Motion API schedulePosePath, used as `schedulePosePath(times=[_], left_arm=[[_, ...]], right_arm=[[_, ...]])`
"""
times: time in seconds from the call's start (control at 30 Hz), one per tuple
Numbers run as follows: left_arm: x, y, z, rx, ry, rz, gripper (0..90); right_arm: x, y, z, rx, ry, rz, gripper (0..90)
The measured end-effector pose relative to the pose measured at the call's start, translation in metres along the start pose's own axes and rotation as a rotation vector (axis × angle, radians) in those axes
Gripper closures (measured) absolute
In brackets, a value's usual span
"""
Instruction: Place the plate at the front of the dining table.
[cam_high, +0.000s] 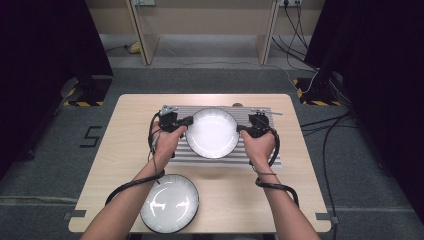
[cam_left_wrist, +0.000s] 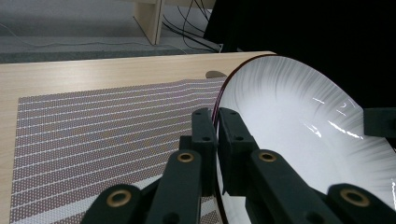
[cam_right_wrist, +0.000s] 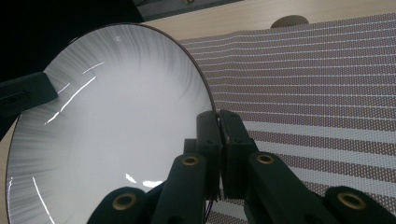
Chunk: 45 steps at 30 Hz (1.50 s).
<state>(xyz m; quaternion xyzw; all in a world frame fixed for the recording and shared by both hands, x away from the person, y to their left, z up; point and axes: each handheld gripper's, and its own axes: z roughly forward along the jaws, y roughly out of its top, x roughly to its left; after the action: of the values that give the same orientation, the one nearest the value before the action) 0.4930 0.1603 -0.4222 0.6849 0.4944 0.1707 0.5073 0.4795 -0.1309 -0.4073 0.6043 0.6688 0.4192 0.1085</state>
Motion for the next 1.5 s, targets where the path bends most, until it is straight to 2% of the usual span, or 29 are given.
schedulePosePath(times=[0.6,1.5], left_arm=[[0.000,0.005,0.011,-0.013,0.006,0.005,85.4],[0.002,0.004,0.031,0.019,0.017,-0.022,84.9]], right_arm=[[-0.003,0.007,0.004,-0.022,-0.017,-0.008,88.2],[-0.013,0.013,0.014,-0.013,-0.046,-0.007,88.2]])
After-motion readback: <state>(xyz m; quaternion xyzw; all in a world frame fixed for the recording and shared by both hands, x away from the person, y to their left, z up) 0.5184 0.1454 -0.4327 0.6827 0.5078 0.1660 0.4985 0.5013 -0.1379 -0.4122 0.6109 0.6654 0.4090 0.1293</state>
